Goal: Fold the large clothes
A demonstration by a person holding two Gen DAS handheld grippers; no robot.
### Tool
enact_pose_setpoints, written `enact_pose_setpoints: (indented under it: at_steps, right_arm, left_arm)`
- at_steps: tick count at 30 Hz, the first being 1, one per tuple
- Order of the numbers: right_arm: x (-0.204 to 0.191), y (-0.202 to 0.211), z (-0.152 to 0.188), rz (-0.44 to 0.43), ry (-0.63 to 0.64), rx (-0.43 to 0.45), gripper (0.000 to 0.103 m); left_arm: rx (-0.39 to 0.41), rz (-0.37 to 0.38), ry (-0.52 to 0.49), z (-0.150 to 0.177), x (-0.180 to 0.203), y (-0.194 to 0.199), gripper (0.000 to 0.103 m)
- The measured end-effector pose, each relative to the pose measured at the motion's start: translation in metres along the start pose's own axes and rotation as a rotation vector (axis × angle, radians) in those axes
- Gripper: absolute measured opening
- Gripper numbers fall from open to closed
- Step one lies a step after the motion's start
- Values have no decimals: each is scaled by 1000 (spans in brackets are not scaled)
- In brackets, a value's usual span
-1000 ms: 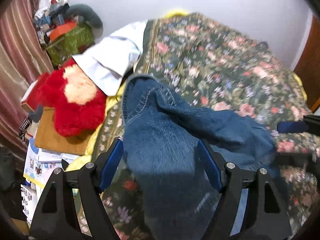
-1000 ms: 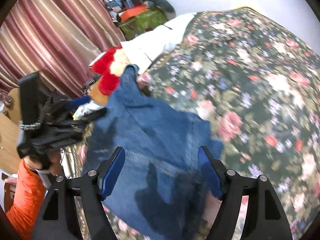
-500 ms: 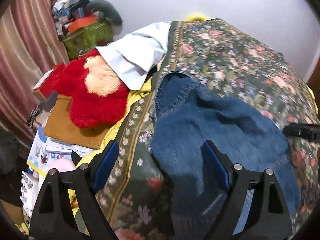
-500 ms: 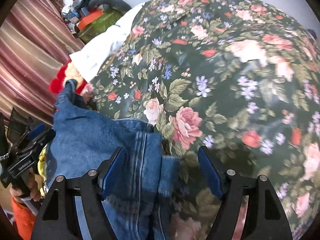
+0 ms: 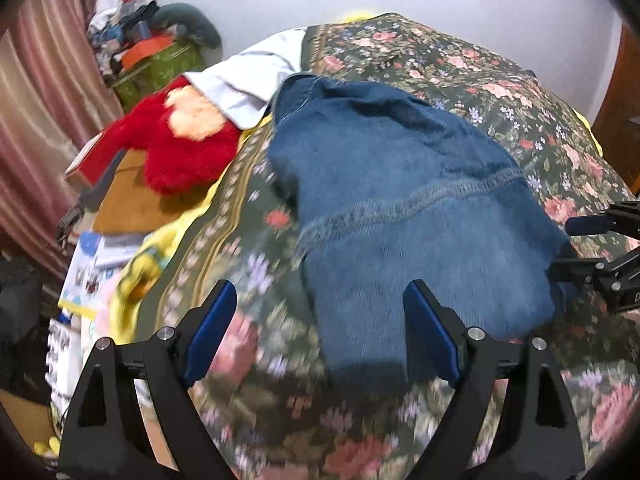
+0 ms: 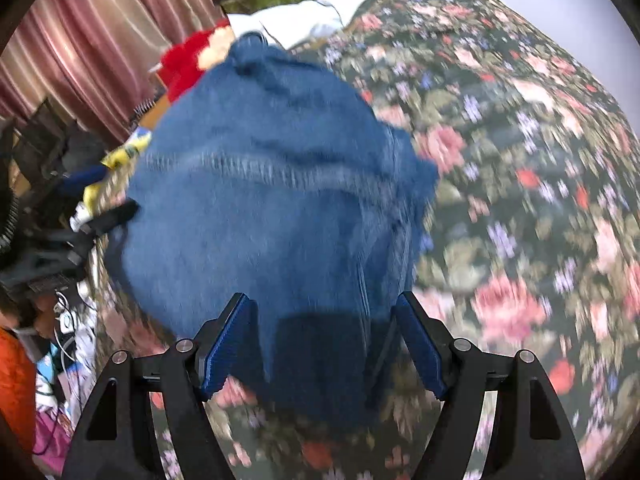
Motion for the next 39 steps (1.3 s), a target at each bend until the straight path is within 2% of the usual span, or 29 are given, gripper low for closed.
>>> enact_pose_setpoints:
  at_steps: [2,6,9,16,19,23,26,31,33,35,39]
  right_arm:
    - [-1,14,12,12,-10,16,73]
    - [-17,61,20,19,-5,121,73]
    - [-38,109,17,23,22,244,73]
    - [-105,223,13,16,114,553,73]
    - [-135,264,19,18,162,666,73]
    - [-170,306,33,17,217,789,73]
    - [-190,322,47,18,238,847,73]
    - [-205,328,65,87,250,880,75]
    - [-209,325,71,106,248,875,88]
    - [-209,325,77,139,241,888,95]
    - [-213,326,85,190,257,901,102]
  left_arm:
    - [12,-29,9,7,-10,14,87]
    - [58,-55,38,11,-22,49,86]
    - [166,-53,76,-1,-28,100,86]
    - [464,19,188,-28,-32,233,86]
    - [577,32,214,-31,-30,279,86]
    - [677,27,243,-29,-28,321,86]
    - [706,38,273,-23,-25,336,86]
    - [706,49,305,-9,-22,341,87]
    - [701,42,307,-4,-21,340,89]
    - [695,38,308,-2,-19,338,90]
    - [690,29,309,1,-18,337,92]
Point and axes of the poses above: each gripper's, at about its wrist camera, not at the fingertips, and y roughly against the way its jaws point, x to its right, z to its underside, the point moved 8 cm from there along -y, roughly the way its jaws point, and after that the axes turned 14 degrees about -z, right-handed, at the moved point
